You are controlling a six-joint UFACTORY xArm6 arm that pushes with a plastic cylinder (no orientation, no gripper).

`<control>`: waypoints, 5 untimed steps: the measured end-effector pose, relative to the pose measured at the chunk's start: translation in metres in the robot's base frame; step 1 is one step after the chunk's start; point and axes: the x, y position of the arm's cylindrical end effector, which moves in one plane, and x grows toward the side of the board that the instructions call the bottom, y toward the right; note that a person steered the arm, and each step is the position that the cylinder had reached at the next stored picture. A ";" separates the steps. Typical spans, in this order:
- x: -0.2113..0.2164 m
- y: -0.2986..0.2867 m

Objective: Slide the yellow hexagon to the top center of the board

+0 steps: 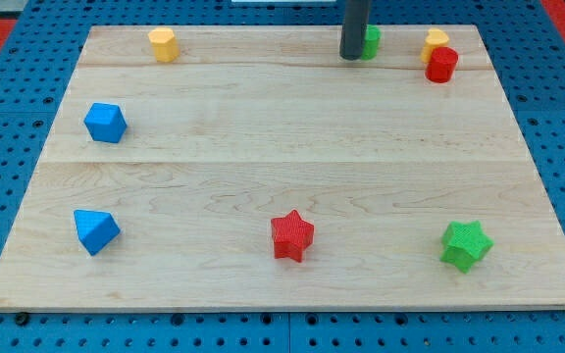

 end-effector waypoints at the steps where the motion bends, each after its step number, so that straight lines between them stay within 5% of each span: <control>1: 0.042 -0.062; 3: 0.046 -0.299; 4: 0.019 -0.345; 5: -0.005 -0.331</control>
